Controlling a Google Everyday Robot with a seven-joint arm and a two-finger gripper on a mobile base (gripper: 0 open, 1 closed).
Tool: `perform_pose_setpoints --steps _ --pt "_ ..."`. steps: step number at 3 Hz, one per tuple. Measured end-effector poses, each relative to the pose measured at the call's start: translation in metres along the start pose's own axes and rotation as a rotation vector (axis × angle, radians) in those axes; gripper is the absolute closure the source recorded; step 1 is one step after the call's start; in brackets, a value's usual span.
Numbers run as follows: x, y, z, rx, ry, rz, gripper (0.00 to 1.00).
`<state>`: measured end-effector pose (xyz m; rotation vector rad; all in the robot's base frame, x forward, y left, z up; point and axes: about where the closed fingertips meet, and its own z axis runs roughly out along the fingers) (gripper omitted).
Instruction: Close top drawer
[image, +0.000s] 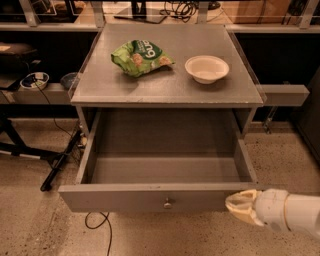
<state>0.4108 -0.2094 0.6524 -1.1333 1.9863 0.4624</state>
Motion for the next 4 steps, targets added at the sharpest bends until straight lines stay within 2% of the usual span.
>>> perform_pose_setpoints --steps 1,2,4 --pt "-0.008 -0.011 0.007 0.005 -0.026 -0.015 1.00" --pt "-0.021 -0.025 0.015 0.033 -0.050 -0.025 1.00" --pt "-0.047 -0.049 0.031 0.122 -0.081 -0.011 1.00"
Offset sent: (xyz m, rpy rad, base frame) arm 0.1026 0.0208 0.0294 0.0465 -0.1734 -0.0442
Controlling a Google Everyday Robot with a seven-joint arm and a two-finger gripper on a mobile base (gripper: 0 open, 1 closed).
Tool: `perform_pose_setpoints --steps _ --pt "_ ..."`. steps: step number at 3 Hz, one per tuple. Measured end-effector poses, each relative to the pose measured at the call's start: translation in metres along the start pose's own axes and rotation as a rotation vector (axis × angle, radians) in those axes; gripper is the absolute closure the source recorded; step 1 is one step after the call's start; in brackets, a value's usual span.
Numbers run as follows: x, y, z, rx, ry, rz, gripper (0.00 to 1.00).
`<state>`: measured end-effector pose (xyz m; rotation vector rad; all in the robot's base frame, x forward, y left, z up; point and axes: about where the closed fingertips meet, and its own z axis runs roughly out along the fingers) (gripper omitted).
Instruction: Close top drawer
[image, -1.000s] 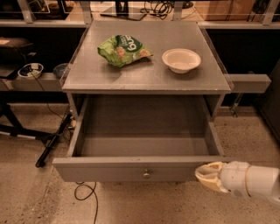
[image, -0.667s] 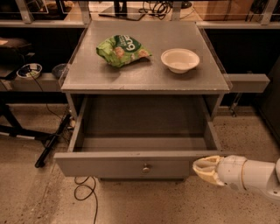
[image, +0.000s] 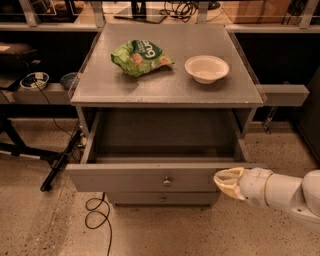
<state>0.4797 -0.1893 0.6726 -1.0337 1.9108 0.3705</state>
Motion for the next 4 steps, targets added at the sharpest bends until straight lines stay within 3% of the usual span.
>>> perform_pose_setpoints --steps 2,4 --pt "-0.001 0.001 0.003 0.014 -0.009 0.007 1.00" --pt "-0.018 -0.011 0.028 -0.020 -0.038 -0.016 1.00"
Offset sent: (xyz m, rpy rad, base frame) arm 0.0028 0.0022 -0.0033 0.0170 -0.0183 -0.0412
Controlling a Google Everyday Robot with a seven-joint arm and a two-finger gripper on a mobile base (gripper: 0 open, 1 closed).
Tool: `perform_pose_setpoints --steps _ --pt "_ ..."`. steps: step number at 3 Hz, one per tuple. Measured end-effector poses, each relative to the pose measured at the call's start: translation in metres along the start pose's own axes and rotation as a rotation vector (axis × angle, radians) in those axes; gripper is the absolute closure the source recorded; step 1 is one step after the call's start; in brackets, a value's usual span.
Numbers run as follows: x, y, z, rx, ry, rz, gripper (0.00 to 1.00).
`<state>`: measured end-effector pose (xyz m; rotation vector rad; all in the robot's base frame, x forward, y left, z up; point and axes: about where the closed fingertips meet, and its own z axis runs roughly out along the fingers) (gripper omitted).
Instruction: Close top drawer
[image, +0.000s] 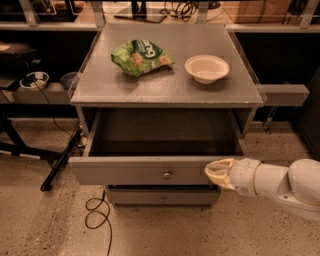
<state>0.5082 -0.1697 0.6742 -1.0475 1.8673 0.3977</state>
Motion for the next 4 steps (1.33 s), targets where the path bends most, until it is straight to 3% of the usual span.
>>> perform_pose_setpoints --steps 3,4 --pt "-0.029 -0.024 0.031 -0.049 0.004 -0.054 1.00" --pt "-0.029 -0.024 0.031 -0.049 0.004 -0.054 1.00"
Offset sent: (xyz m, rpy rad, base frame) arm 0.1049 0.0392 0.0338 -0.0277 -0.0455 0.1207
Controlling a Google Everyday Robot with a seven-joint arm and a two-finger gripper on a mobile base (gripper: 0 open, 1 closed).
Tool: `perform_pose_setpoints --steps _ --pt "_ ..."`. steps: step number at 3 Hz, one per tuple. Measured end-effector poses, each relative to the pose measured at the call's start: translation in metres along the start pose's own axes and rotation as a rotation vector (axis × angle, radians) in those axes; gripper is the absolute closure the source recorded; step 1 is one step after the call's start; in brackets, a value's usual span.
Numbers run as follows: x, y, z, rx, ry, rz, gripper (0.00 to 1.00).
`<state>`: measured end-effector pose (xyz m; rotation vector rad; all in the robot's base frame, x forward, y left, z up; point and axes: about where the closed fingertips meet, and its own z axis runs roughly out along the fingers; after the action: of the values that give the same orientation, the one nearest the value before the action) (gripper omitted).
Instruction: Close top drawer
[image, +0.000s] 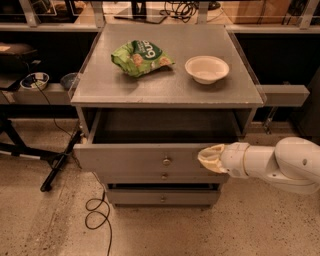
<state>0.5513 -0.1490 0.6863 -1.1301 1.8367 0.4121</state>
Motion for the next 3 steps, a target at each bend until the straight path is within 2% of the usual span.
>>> perform_pose_setpoints --steps 1,2,3 --pt "0.005 0.001 0.006 -0.018 -0.007 0.015 1.00" --pt "0.002 -0.014 0.014 -0.006 -0.017 0.024 1.00" --pt "0.001 -0.016 0.015 -0.003 -0.018 0.024 1.00"
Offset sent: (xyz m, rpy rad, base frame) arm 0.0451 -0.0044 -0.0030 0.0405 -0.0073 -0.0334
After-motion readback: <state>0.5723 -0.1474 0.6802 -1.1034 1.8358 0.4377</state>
